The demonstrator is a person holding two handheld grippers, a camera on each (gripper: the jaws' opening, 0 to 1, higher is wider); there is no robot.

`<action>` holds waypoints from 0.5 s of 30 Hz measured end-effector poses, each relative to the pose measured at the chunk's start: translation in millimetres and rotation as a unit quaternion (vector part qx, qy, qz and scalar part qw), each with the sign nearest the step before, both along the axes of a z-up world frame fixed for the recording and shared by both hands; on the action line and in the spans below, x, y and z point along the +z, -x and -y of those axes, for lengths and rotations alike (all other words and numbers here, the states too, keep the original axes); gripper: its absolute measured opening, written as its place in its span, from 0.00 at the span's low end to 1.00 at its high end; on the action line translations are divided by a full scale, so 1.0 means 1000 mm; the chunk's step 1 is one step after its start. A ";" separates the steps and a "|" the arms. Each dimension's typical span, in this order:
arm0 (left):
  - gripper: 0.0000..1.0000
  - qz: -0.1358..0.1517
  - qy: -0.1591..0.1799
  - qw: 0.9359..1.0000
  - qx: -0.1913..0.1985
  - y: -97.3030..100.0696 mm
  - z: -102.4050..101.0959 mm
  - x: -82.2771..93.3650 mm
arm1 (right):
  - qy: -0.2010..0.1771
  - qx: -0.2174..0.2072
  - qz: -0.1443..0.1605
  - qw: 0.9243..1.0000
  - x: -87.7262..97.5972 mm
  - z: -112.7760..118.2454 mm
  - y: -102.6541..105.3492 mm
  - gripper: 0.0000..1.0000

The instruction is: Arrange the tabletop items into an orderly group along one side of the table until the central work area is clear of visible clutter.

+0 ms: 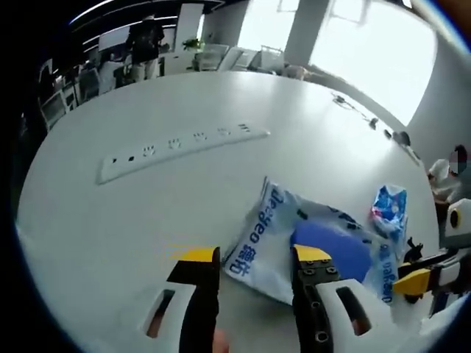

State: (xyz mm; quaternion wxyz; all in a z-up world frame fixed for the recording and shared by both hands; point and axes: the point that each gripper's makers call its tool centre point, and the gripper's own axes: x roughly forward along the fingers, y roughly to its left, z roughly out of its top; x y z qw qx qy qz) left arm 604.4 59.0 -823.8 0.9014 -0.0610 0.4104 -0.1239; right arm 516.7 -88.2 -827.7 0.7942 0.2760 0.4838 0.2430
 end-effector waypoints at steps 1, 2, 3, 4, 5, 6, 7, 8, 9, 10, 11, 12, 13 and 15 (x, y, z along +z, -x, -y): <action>0.31 -0.002 -0.003 1.000 0.000 0.000 -0.001 -0.001 | 0.001 -0.002 -0.001 1.000 -0.001 0.000 0.000 0.26; 0.28 -0.004 -0.006 1.000 0.000 0.001 -0.002 -0.001 | 0.003 -0.002 -0.001 1.000 -0.001 0.000 -0.001 0.25; 0.23 -0.007 -0.010 1.000 -0.002 0.002 -0.003 -0.002 | 0.005 0.000 0.000 1.000 -0.002 0.000 -0.001 0.23; 0.20 -0.009 -0.011 1.000 0.000 0.002 -0.004 -0.002 | 0.010 -0.001 -0.001 1.000 -0.003 0.002 -0.002 0.21; 0.16 -0.011 -0.016 1.000 0.005 0.003 -0.007 -0.002 | 0.012 -0.003 -0.002 1.000 -0.004 0.003 -0.002 0.19; 0.09 -0.013 -0.019 1.000 0.008 0.003 -0.010 -0.002 | 0.015 -0.003 -0.002 1.000 -0.005 0.003 -0.003 0.16; 0.03 -0.014 -0.022 1.000 0.010 0.004 -0.012 -0.001 | 0.019 -0.005 -0.002 1.000 -0.007 0.005 -0.003 0.13; 0.02 -0.013 -0.021 1.000 0.008 0.003 -0.013 0.000 | 0.027 -0.005 -0.004 1.000 -0.009 0.008 -0.003 0.11; 0.01 -0.018 -0.016 1.000 0.011 0.004 -0.013 0.000 | 0.025 -0.009 -0.006 1.000 -0.010 0.009 -0.003 0.09; 0.01 -0.020 -0.013 1.000 0.013 0.004 -0.014 0.000 | 0.021 -0.009 -0.012 1.000 -0.010 0.008 -0.002 0.08; 0.00 -0.022 -0.014 1.000 0.014 0.005 -0.014 0.000 | 0.022 -0.008 -0.011 1.000 -0.010 0.008 -0.003 0.08; 0.00 -0.024 -0.014 1.000 0.014 0.006 -0.014 0.000 | 0.022 -0.007 -0.010 1.000 -0.009 0.008 -0.003 0.08; 0.00 -0.027 -0.016 0.999 0.016 0.007 -0.015 0.000 | 0.025 -0.004 -0.008 1.000 -0.009 0.007 -0.003 0.07; 0.00 -0.030 -0.020 0.999 0.022 0.009 -0.016 0.003 | 0.022 -0.004 -0.006 1.000 -0.007 0.006 -0.004 0.05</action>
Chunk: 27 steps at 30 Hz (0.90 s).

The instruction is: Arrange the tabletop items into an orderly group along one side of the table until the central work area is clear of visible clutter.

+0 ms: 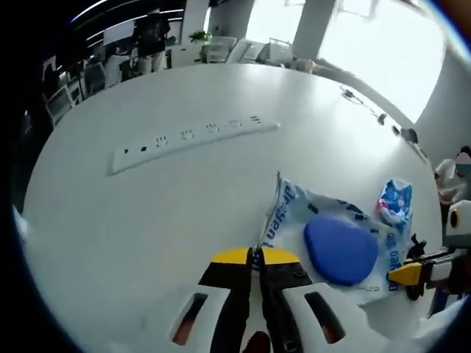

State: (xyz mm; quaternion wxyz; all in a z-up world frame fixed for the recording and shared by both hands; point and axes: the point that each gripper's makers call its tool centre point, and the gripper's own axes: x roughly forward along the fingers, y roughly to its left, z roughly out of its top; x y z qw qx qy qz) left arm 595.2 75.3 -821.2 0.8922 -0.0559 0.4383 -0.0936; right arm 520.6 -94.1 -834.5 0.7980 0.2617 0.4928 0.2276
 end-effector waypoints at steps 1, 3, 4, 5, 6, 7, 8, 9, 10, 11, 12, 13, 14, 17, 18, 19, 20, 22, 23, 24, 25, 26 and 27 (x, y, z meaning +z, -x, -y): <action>0.00 0.001 0.001 1.000 0.002 0.001 0.000 0.002 | -0.001 0.000 0.000 1.000 0.001 0.000 0.000 0.04; 0.00 0.002 -0.001 1.000 0.001 0.002 0.001 0.007 | 0.001 0.003 0.007 1.000 0.004 -0.001 -0.002 0.02; 0.00 0.004 -0.004 1.000 -0.002 0.003 0.001 0.010 | 0.004 0.006 0.013 1.000 0.005 -0.001 -0.002 0.01; 0.00 0.005 -0.006 1.000 -0.002 0.004 0.000 0.012 | 0.004 0.007 0.013 1.000 0.006 -0.002 -0.002 0.00; 0.00 0.005 -0.006 1.000 0.000 0.006 -0.001 0.015 | 0.004 0.008 0.015 1.000 0.008 -0.002 -0.001 0.00; 0.00 0.006 -0.006 1.000 0.004 0.008 -0.003 0.016 | 0.004 0.009 0.016 1.000 0.008 -0.002 -0.001 0.00; 0.00 0.007 -0.006 1.000 0.007 0.009 -0.004 0.018 | 0.003 0.010 0.018 1.000 0.009 -0.003 -0.001 0.00; 0.00 0.009 -0.007 1.000 0.009 0.011 -0.005 0.021 | 0.002 0.012 0.019 1.000 0.011 -0.004 -0.001 0.00; 0.00 0.011 -0.008 1.000 0.009 0.012 -0.005 0.023 | 0.002 0.012 0.021 1.000 0.013 -0.004 0.000 0.00; 0.00 0.013 -0.006 1.000 0.012 0.013 -0.006 0.027 | 0.001 0.013 0.022 1.000 0.014 -0.004 0.000 0.00; 0.00 0.014 -0.007 1.000 0.014 0.015 -0.006 0.029 | -0.002 0.014 0.024 1.000 0.016 -0.004 0.001 0.00; 0.00 0.017 -0.008 1.000 0.016 0.017 -0.007 0.033 | -0.005 0.016 0.029 0.999 0.018 -0.004 0.000 0.00; 0.00 0.019 -0.007 1.000 0.018 0.018 -0.008 0.035 | -0.005 0.019 0.034 0.999 0.019 -0.004 0.000 0.00; 0.00 0.025 -0.005 0.999 0.023 0.023 -0.008 0.042 | -0.007 0.020 0.039 0.999 0.026 -0.003 0.000 0.00; 0.00 0.026 -0.005 0.999 0.025 0.025 -0.008 0.044 | -0.007 0.020 0.041 0.999 0.028 -0.002 -0.001 0.00; 0.00 0.028 -0.005 0.999 0.027 0.027 -0.008 0.045 | -0.007 0.021 0.044 0.999 0.029 -0.002 -0.001 0.00; 0.00 0.030 -0.003 0.999 0.030 0.028 -0.008 0.047 | -0.008 0.021 0.046 0.999 0.031 -0.001 -0.002 0.00; 0.00 0.034 -0.001 0.999 0.034 0.032 -0.007 0.052 | -0.008 0.022 0.052 0.998 0.035 0.001 -0.002 0.00; 0.00 0.036 -0.001 0.999 0.035 0.034 -0.007 0.054 | -0.007 0.023 0.054 0.998 0.036 0.001 -0.003 0.00; 0.00 0.037 0.000 0.999 0.036 0.035 -0.006 0.055 | -0.004 0.024 0.059 0.998 0.037 0.003 -0.003 0.00; 0.00 0.038 0.001 0.999 0.037 0.038 -0.006 0.058 | -0.002 0.025 0.062 0.998 0.038 0.004 -0.004 0.00; 0.00 0.039 0.002 0.998 0.039 0.040 -0.006 0.060 | -0.002 0.027 0.067 0.997 0.040 0.005 -0.004 0.00; 0.00 0.043 0.006 0.998 0.044 0.043 -0.006 0.063 | -0.003 0.026 0.068 0.997 0.042 0.005 -0.004 0.00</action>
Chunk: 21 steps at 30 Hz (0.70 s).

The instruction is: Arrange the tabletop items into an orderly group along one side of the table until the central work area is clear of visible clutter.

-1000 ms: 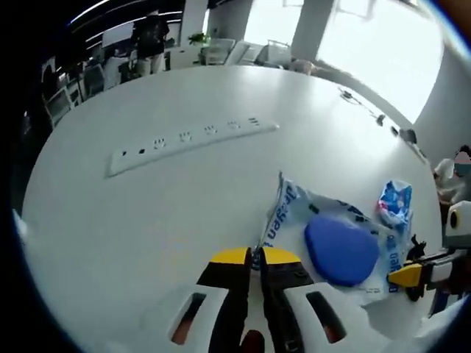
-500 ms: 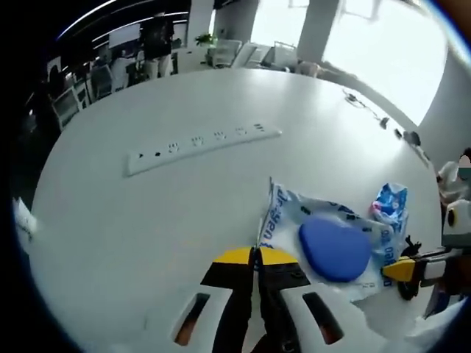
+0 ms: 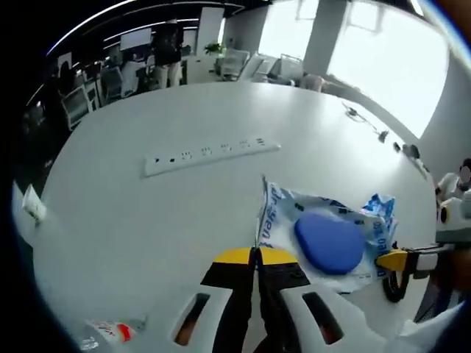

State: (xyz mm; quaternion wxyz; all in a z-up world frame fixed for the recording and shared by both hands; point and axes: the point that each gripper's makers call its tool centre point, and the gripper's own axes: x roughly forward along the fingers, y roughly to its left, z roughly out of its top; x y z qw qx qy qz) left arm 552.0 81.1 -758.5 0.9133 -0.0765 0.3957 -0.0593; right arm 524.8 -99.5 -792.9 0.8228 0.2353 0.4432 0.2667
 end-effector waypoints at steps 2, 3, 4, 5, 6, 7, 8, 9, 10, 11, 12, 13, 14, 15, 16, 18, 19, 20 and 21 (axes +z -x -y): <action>0.00 0.008 0.007 1.000 0.009 0.003 0.000 0.004 | -0.002 -0.002 0.003 1.000 0.003 0.001 0.000 0.00; 0.00 0.009 0.008 1.000 0.011 0.008 0.000 0.006 | 0.000 0.000 0.008 1.000 0.005 0.001 -0.001 0.00; 0.00 0.010 0.006 1.000 0.012 0.012 0.000 0.007 | 0.003 0.004 0.014 1.000 0.007 0.000 -0.001 0.00; 0.00 0.011 0.006 1.000 0.013 0.015 -0.001 0.008 | 0.003 0.007 0.016 1.000 0.009 0.000 -0.001 0.00; 0.00 0.013 0.006 1.000 0.015 0.018 -0.002 0.009 | 0.003 0.009 0.021 1.000 0.010 -0.001 -0.001 0.00; 0.00 0.014 0.007 1.000 0.019 0.020 -0.003 0.010 | 0.001 0.009 0.023 1.000 0.012 -0.001 -0.002 0.00; 0.00 0.016 0.009 1.000 0.023 0.023 -0.005 0.011 | 0.000 0.012 0.026 1.000 0.013 -0.002 -0.003 0.00; 0.00 0.016 0.013 0.999 0.029 0.026 -0.006 0.011 | 0.000 0.013 0.029 0.999 0.015 -0.002 -0.003 0.00; 0.00 0.017 0.015 0.999 0.032 0.028 -0.006 0.012 | 0.001 0.014 0.031 0.999 0.016 -0.002 -0.004 0.00; 0.00 0.018 0.014 0.999 0.034 0.031 -0.006 0.013 | 0.002 0.016 0.036 0.999 0.018 -0.003 -0.005 0.00; 0.00 0.020 0.015 0.999 0.035 0.032 -0.006 0.014 | 0.004 0.018 0.040 0.999 0.019 -0.003 -0.006 0.00; 0.00 0.022 0.017 0.999 0.037 0.035 -0.006 0.015 | 0.007 0.021 0.045 0.999 0.021 -0.003 -0.008 0.00; 0.00 0.024 0.021 0.999 0.040 0.036 -0.005 0.017 | 0.007 0.021 0.049 0.999 0.022 -0.003 -0.009 0.00; 0.00 0.026 0.024 0.998 0.044 0.038 -0.005 0.018 | 0.004 0.020 0.051 0.998 0.023 -0.003 -0.010 0.00; 0.00 0.029 0.031 0.998 0.051 0.041 -0.006 0.019 | -0.001 0.021 0.057 0.998 0.025 -0.002 -0.012 0.00; 0.00 0.032 0.038 0.997 0.055 0.044 -0.004 0.020 | 0.003 0.025 0.060 0.998 0.025 -0.001 -0.013 0.00; 0.00 0.031 0.037 0.997 0.055 0.046 -0.003 0.019 | 0.005 0.025 0.061 0.998 0.025 -0.001 -0.013 0.00; 0.00 0.032 0.035 0.997 0.056 0.050 -0.002 0.018 | 0.004 0.026 0.060 0.998 0.025 0.000 -0.013 0.00; 0.00 0.032 0.037 0.997 0.060 0.052 -0.002 0.016 | 0.006 0.027 0.061 0.998 0.025 0.000 -0.013 0.00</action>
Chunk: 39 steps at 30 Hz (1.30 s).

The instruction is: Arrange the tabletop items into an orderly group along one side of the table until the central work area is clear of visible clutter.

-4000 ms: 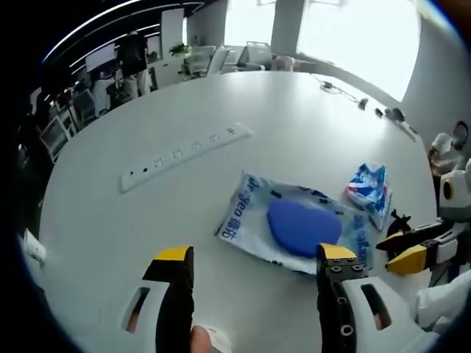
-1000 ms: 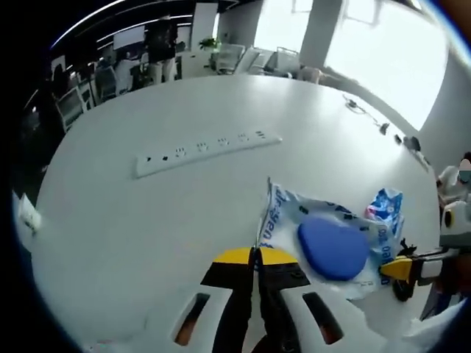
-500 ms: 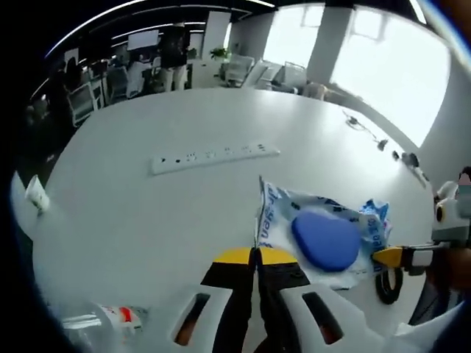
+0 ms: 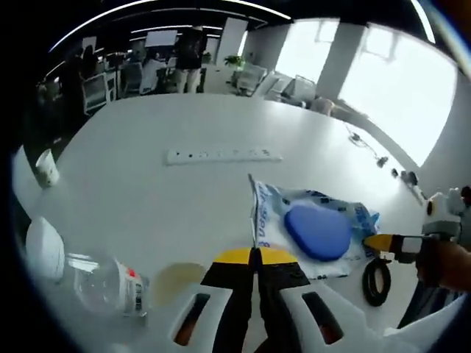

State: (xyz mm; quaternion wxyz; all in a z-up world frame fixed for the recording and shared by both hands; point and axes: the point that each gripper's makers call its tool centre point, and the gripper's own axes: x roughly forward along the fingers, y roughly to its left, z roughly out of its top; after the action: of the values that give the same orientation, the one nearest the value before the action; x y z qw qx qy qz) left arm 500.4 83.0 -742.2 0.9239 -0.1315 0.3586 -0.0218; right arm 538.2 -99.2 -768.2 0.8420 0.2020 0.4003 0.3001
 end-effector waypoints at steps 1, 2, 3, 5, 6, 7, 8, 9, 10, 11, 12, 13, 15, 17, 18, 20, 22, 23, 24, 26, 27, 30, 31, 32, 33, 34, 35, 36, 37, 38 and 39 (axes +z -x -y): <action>0.00 0.000 0.005 1.000 0.006 0.002 -0.001 -0.002 | 0.007 0.005 0.004 1.000 0.000 0.000 0.000 0.00; 0.00 0.000 0.006 1.000 0.011 0.003 -0.001 -0.004 | 0.009 0.008 0.007 1.000 0.000 0.000 0.000 0.00; 0.00 -0.001 0.006 1.000 0.013 0.004 -0.002 -0.006 | 0.010 0.009 0.006 1.000 0.000 -0.001 0.001 0.00; 0.00 -0.006 0.000 1.000 0.017 0.008 -0.004 -0.010 | 0.011 0.013 0.004 1.000 -0.001 -0.003 0.003 0.00; 0.00 -0.005 0.003 1.000 0.023 0.010 -0.005 -0.011 | 0.013 0.015 0.005 1.000 -0.001 -0.004 0.004 0.00; 0.00 -0.004 0.003 1.000 0.025 0.011 -0.005 -0.011 | 0.015 0.018 0.007 1.000 -0.001 -0.004 0.004 0.00; 0.00 -0.004 0.001 1.000 0.027 0.012 -0.005 -0.011 | 0.015 0.019 0.006 1.000 -0.002 -0.004 0.004 0.00; 0.00 -0.005 -0.001 1.000 0.027 0.013 -0.005 -0.011 | 0.016 0.020 0.006 1.000 -0.002 -0.004 0.005 0.00; 0.00 -0.005 -0.002 1.000 0.028 0.014 -0.005 -0.011 | 0.017 0.021 0.005 1.000 -0.003 -0.004 0.005 0.00; 0.00 -0.004 -0.003 1.000 0.030 0.015 -0.005 -0.011 | 0.018 0.022 0.005 1.000 -0.003 -0.004 0.005 0.00; 0.00 -0.003 -0.004 0.999 0.032 0.015 -0.005 -0.011 | 0.018 0.023 0.006 1.000 -0.003 -0.005 0.005 0.00; 0.00 -0.002 -0.007 0.999 0.035 0.016 -0.005 -0.011 | 0.020 0.026 0.007 0.999 -0.003 -0.005 0.005 0.00; 0.00 -0.001 -0.019 0.999 0.037 0.018 -0.004 -0.012 | 0.022 0.030 0.009 0.999 -0.004 -0.005 0.005 0.00; 0.00 -0.004 -0.030 0.999 0.041 0.021 -0.003 -0.016 | 0.025 0.034 0.010 0.999 -0.006 -0.005 0.006 0.00; 0.00 -0.003 -0.031 0.999 0.043 0.023 -0.002 -0.017 | 0.027 0.037 0.010 0.999 -0.007 -0.005 0.006 0.00; 0.00 0.001 -0.048 0.998 0.048 0.024 -0.002 -0.020 | 0.031 0.043 0.012 0.999 -0.009 -0.004 0.006 0.00; 0.00 -0.001 -0.076 0.996 0.041 0.026 -0.003 -0.023 | 0.035 0.052 0.018 0.998 -0.010 -0.005 0.006 0.00; 0.00 -0.003 -0.079 0.996 0.043 0.027 -0.002 -0.026 | 0.040 0.059 0.021 0.997 -0.012 -0.005 0.006 0.00; 0.00 -0.003 -0.083 0.995 0.046 0.028 -0.001 -0.029 | 0.043 0.062 0.022 0.997 -0.013 -0.006 0.007 0.00; 0.00 -0.016 -0.096 0.994 0.051 0.030 -0.004 -0.035 | 0.044 0.067 0.019 0.997 -0.017 -0.008 0.008 0.00; 0.00 -0.022 -0.109 0.993 0.046 0.031 -0.004 -0.038 | 0.047 0.072 0.019 0.996 -0.019 -0.009 0.009 0.00; 0.00 -0.027 -0.116 0.992 0.046 0.032 -0.002 -0.043 | 0.061 0.083 0.021 0.995 -0.026 -0.010 0.009 0.00; 0.00 -0.030 -0.118 0.992 0.046 0.033 -0.002 -0.045 | 0.065 0.086 0.023 0.994 -0.028 -0.011 0.008 0.00; 0.00 -0.031 -0.117 0.992 0.047 0.033 -0.003 -0.047 | 0.066 0.086 0.022 0.994 -0.029 -0.011 0.007 0.00; 0.00 -0.032 -0.115 0.991 0.052 0.034 -0.003 -0.047 | 0.065 0.086 0.021 0.994 -0.030 -0.011 0.005 0.00; 0.00 -0.033 -0.115 0.991 0.054 0.035 -0.004 -0.048 | 0.065 0.087 0.022 0.994 -0.030 -0.013 0.003 0.00; 0.00 -0.035 -0.115 0.991 0.056 0.036 -0.005 -0.051 | 0.066 0.091 0.024 0.993 -0.031 -0.015 0.003 0.00; 0.00 -0.035 -0.116 0.991 0.056 0.037 -0.005 -0.052 | 0.067 0.094 0.025 0.993 -0.032 -0.016 0.003 0.00; 0.00 -0.037 -0.115 0.991 0.058 0.038 -0.006 -0.053 | 0.068 0.096 0.025 0.993 -0.033 -0.018 0.002 0.00; 0.00 -0.038 -0.114 0.991 0.059 0.039 -0.007 -0.054 | 0.069 0.097 0.025 0.993 -0.034 -0.018 0.002 0.00; 0.00 -0.039 -0.113 0.991 0.060 0.040 -0.007 -0.056 | 0.071 0.098 0.023 0.992 -0.035 -0.019 0.002 0.00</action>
State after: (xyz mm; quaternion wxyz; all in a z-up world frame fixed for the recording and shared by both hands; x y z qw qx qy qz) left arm 460.4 90.4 -797.9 0.9177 -0.0483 0.3862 0.0798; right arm 536.6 -80.1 -803.2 0.8297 0.0946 0.4187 0.3569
